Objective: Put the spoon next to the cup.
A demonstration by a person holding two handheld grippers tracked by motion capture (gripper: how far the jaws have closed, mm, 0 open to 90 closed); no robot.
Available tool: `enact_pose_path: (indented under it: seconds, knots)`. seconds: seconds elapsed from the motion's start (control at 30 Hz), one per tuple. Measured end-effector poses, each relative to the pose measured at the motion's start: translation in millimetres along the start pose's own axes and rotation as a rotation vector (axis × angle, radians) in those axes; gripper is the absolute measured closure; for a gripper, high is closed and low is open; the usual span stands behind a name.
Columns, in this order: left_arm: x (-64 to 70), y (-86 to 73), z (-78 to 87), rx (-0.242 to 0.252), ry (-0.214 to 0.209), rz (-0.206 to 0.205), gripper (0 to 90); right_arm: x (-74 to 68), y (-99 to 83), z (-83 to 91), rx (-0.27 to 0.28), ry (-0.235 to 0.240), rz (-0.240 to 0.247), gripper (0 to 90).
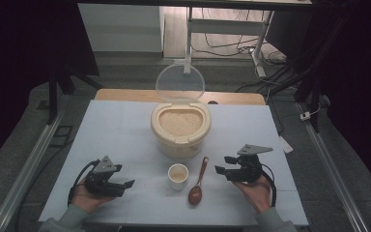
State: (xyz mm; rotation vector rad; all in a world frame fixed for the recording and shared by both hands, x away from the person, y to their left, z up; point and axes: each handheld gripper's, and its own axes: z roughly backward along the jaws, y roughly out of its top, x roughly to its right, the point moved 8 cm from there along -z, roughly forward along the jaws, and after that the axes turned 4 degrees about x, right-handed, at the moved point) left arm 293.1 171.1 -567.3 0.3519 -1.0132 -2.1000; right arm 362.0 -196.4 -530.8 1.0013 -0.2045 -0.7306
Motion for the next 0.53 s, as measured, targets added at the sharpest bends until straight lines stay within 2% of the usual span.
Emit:
enact_pose_path:
  seconds: [0.27,0.53]
  knots:
    - [0.1,0.7,0.8,0.008,-0.001,0.011,23.2,10.8,-18.6,28.5,0.009,-0.011,0.016,38.9]
    - [0.1,1.2,1.2,0.012,-0.003,0.016,23.1,13.7,-23.3,33.3,0.008,-0.016,0.027,39.0]
